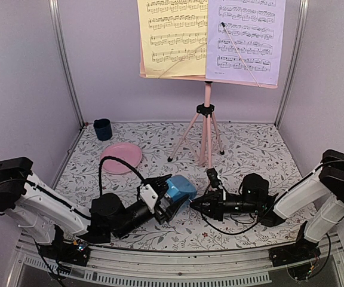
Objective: Set up the instrument practice props
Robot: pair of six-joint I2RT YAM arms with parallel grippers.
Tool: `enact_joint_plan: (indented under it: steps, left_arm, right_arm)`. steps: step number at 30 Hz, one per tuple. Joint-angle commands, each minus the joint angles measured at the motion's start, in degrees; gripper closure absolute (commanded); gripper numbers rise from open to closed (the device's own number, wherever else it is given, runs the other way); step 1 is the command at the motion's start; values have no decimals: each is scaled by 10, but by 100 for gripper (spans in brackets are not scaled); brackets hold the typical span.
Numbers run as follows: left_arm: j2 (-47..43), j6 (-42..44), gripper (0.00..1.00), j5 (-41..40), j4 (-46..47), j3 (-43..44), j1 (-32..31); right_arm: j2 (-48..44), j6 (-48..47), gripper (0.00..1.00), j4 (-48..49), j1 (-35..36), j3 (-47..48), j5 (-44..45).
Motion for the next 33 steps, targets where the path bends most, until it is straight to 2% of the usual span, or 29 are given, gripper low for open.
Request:
enact_joint_plan:
  steps: [1,8,22,33]
  left_arm:
    - [-5,9,84,13,67,19,-11]
    - [-4,9,86,11,66,18,-10]
    - [-10,12,88,19,106,-21,-16]
    - [-16,38,90,25,142,-52,-33]
  right_arm:
    - [0,3,87,0,3,19,-7]
    - [-8,13,100,-2,3,18,-5]
    - [-12,59,100,27,-16,12,-19]
    - [13,123,100,121,-55,-10,-55]
